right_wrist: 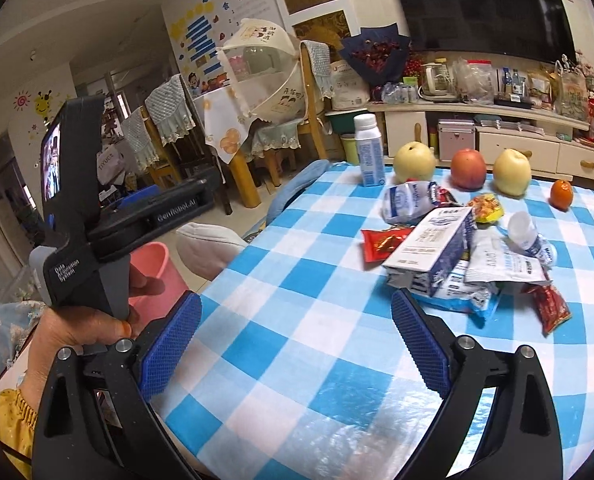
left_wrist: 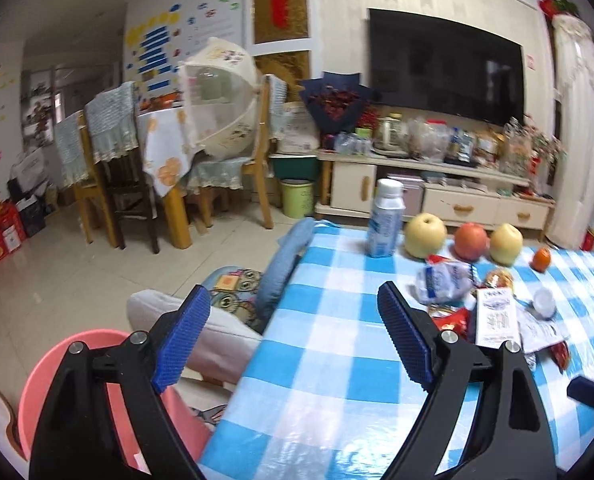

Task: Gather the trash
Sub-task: 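Move both open tools back over the table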

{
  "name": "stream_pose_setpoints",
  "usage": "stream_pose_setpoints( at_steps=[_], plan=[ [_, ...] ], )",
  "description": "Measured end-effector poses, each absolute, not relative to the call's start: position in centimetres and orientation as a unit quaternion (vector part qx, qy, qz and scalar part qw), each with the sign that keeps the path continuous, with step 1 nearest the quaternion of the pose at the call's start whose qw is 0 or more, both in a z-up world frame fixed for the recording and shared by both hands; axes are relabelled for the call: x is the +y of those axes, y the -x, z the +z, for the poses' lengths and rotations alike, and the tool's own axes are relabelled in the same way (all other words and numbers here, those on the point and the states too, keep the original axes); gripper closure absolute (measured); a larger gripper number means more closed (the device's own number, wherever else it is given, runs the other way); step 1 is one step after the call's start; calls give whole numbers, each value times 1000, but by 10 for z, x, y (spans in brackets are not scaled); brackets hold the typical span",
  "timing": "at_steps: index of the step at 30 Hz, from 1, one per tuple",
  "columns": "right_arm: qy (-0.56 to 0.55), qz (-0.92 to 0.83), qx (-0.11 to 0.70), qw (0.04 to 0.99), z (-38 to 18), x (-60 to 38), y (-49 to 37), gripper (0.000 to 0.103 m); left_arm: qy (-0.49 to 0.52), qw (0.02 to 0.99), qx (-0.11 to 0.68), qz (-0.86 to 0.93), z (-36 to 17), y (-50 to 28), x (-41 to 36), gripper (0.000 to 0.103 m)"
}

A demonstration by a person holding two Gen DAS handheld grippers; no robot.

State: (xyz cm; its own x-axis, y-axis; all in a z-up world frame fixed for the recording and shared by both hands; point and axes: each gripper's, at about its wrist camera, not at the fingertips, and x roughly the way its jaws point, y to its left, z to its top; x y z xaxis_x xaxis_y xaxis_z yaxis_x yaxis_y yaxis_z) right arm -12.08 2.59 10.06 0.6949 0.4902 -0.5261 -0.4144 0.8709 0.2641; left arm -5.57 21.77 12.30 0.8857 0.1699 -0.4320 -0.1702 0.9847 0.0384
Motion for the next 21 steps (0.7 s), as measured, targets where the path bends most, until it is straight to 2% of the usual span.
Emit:
stream_pose_setpoints(
  at_steps=[14,21],
  plan=[
    [-80,209,308,925,98,-34,115,8,-54,958,279,29,100,31,147,17],
    [-105,188,305,928,103,-74,112,8,-48,952,299,-42,93,25,120,17]
  ],
)
